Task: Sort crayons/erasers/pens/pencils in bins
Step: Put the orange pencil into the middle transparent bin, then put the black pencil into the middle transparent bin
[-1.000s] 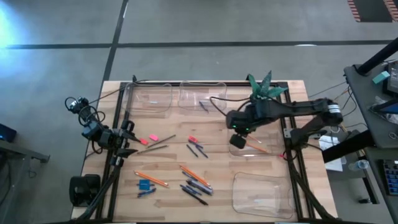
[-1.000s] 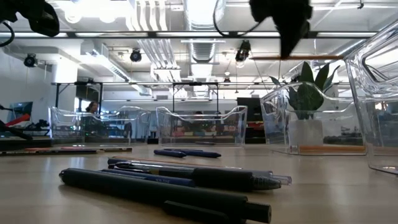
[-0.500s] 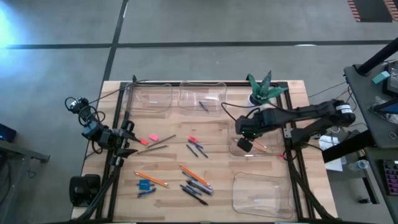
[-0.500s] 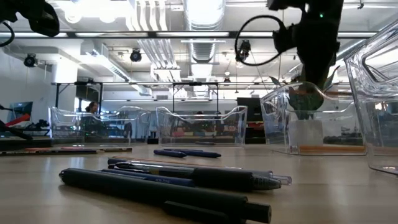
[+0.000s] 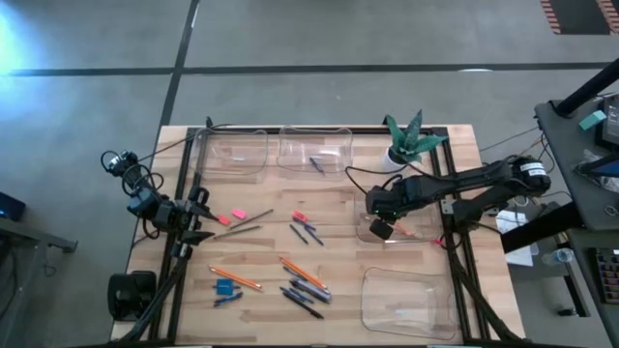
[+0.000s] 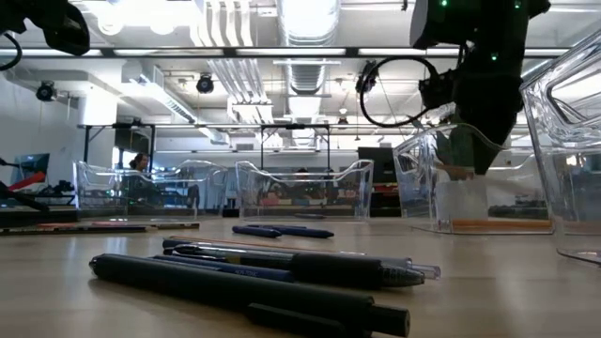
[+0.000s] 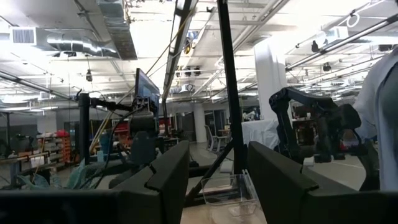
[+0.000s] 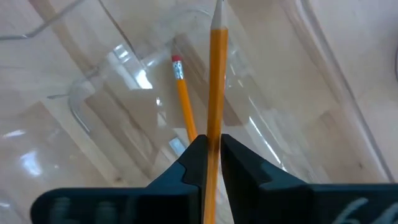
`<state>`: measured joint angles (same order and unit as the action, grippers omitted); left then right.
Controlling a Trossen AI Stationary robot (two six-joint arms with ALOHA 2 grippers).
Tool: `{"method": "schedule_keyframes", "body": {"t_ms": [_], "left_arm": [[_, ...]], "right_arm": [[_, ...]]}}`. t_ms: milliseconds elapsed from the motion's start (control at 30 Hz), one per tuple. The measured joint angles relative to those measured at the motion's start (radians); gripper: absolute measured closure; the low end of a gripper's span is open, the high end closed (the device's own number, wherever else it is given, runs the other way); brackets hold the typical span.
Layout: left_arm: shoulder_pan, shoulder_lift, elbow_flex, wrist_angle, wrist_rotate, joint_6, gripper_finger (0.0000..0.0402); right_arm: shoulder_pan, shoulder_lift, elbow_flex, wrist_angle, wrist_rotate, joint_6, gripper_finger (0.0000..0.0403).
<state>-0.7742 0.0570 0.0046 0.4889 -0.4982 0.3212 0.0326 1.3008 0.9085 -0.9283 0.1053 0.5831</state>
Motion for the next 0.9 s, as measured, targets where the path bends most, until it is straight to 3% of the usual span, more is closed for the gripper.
{"method": "schedule_keyframes", "body": {"t_ms": [467, 633, 900], "left_arm": [[0.0, 0.0, 0.0, 0.0, 0.0, 0.0, 0.0249], [0.0, 0.0, 0.0, 0.037, -0.065, 0.001, 0.0249], [0.0, 0.0, 0.0, 0.303, -0.079, 0.037, 0.0249]], "right_arm": [[0.0, 0.07, 0.012, 0.018, 0.0, 0.0, 0.0305], [0.0, 0.057, 0.078, 0.009, 0.0, 0.017, 0.0291], [0.0, 0.049, 0.218, 0.019, 0.001, 0.052, 0.0296]]}}
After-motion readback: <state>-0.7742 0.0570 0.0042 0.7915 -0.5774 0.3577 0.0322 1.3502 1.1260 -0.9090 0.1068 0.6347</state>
